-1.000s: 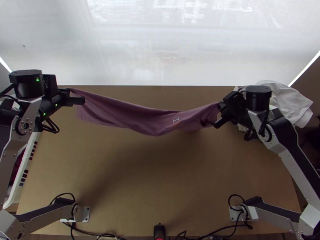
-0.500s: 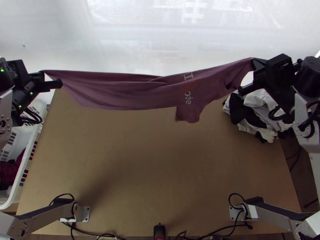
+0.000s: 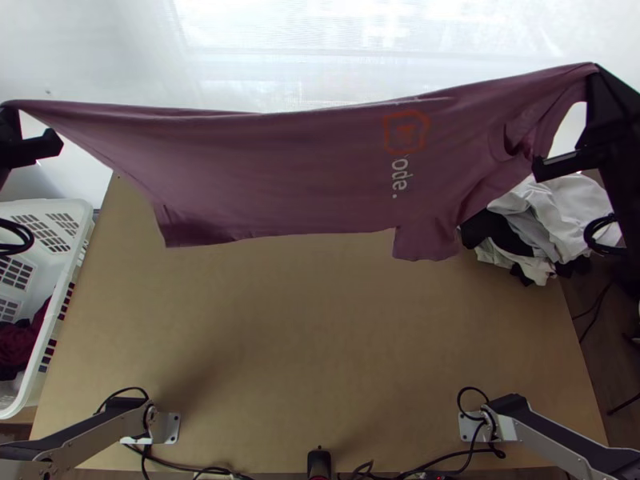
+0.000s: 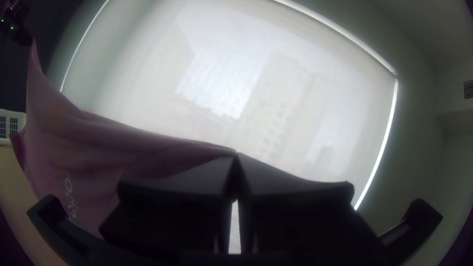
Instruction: Fold the t-shirt
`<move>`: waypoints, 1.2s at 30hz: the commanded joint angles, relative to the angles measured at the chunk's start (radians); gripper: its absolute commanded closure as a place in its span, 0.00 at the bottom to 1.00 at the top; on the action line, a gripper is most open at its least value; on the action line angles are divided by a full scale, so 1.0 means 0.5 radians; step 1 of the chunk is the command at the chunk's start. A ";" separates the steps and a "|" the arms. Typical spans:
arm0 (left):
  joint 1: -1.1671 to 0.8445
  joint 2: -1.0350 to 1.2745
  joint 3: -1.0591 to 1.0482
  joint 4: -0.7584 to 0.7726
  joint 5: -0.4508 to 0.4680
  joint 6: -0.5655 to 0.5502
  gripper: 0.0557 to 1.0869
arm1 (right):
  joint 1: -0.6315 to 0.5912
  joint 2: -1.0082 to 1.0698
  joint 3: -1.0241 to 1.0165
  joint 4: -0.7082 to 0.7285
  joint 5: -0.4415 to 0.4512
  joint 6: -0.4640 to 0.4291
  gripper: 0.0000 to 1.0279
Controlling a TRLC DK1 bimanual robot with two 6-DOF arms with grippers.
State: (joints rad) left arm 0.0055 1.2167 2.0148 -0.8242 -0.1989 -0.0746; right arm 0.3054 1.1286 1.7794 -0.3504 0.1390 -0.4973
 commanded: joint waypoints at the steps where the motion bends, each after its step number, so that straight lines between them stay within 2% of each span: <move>1: -0.023 -0.102 0.051 -0.091 0.002 0.005 0.96 | 0.101 -0.143 -0.028 0.050 0.075 -0.098 0.98; 10: -0.020 -0.225 0.032 -0.174 0.002 0.005 0.96 | 0.159 -0.281 -0.077 -0.057 0.127 -0.135 0.98; 14: -0.029 -0.246 -0.225 -0.165 0.036 0.014 0.96 | 0.159 -0.306 -0.242 -0.097 0.133 -0.104 0.97; 22: -0.131 -0.175 -0.741 0.105 0.048 0.039 0.96 | 0.215 -0.327 -0.791 -0.023 0.133 0.083 0.97; 30: -0.152 0.058 -1.339 0.639 0.048 0.036 0.96 | 0.147 -0.168 -1.423 0.406 0.099 0.099 0.97; 36: -0.174 0.420 -1.520 1.038 0.030 0.039 0.96 | 0.030 0.240 -1.574 0.781 0.010 0.096 0.97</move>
State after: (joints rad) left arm -0.0685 1.2701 1.3830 -0.4992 -0.1757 -0.0551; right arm 0.3706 1.0836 1.1183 -0.1360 0.1780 -0.4530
